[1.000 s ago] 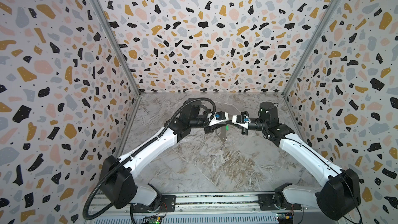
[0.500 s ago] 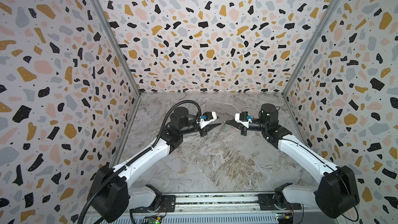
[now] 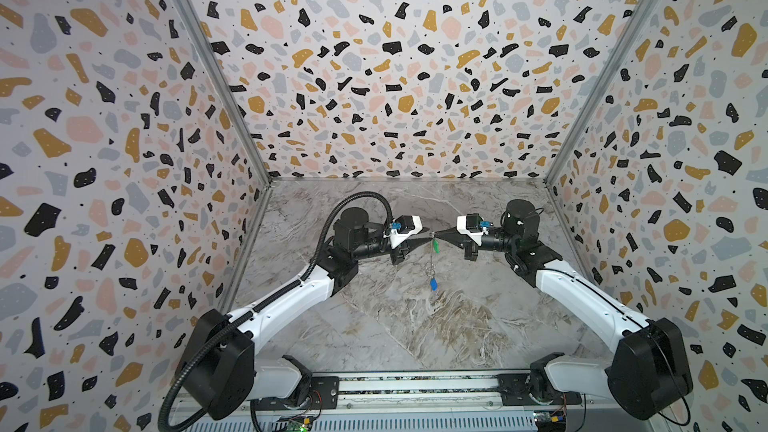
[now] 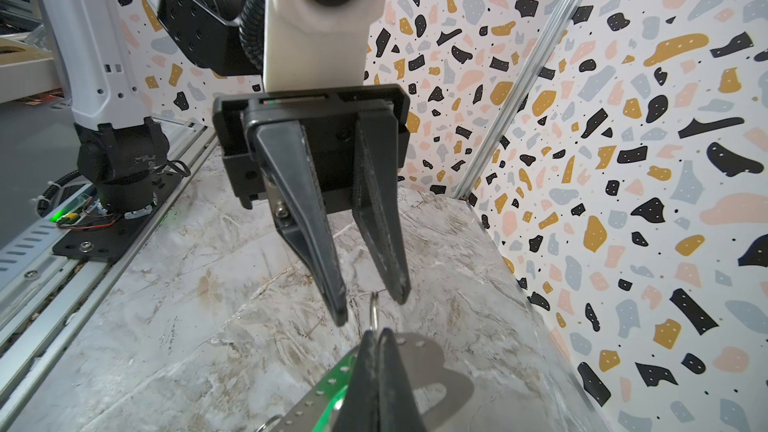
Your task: Remove the keys from the keyring
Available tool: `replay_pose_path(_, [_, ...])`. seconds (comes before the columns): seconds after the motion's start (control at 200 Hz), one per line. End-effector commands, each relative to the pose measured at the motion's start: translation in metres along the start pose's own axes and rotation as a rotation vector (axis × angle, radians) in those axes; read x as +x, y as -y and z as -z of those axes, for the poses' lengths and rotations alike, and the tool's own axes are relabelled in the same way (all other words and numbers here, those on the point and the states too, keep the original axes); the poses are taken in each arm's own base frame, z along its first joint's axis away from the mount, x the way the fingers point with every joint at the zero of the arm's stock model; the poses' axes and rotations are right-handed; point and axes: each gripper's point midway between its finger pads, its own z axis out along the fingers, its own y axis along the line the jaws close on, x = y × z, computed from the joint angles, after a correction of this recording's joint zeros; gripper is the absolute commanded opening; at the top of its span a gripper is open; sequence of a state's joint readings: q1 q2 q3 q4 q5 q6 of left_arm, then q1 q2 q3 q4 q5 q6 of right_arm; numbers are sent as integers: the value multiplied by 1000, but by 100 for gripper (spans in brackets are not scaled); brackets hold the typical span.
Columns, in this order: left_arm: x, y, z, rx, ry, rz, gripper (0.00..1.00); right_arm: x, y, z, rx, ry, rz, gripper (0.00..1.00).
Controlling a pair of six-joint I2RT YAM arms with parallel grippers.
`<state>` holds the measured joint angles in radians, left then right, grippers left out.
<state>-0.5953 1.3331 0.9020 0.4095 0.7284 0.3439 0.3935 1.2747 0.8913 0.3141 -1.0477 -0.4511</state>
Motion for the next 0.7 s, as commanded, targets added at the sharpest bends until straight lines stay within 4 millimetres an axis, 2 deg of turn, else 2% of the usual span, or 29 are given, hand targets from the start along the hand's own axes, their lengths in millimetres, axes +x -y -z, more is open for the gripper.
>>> replay_pose_path(0.0, [-17,0,-1,7,50,-41,22,-10,-1,2,-13,32,18,0])
replay_pose_path(0.26, [-20,-1,-2,5,57,-51,17,-12,-2,2,-20,38,19,0])
replay_pose_path(0.576, [-29,1,-5,25,72,-60,0,-10,-2,1,-25,36,10,0])
replay_pose_path(0.641, [-31,2,-5,30,70,-66,0,-9,-2,1,-20,32,7,0])
replay_pose_path(0.696, [-31,2,-6,31,62,-68,0,-7,0,2,-9,23,11,7])
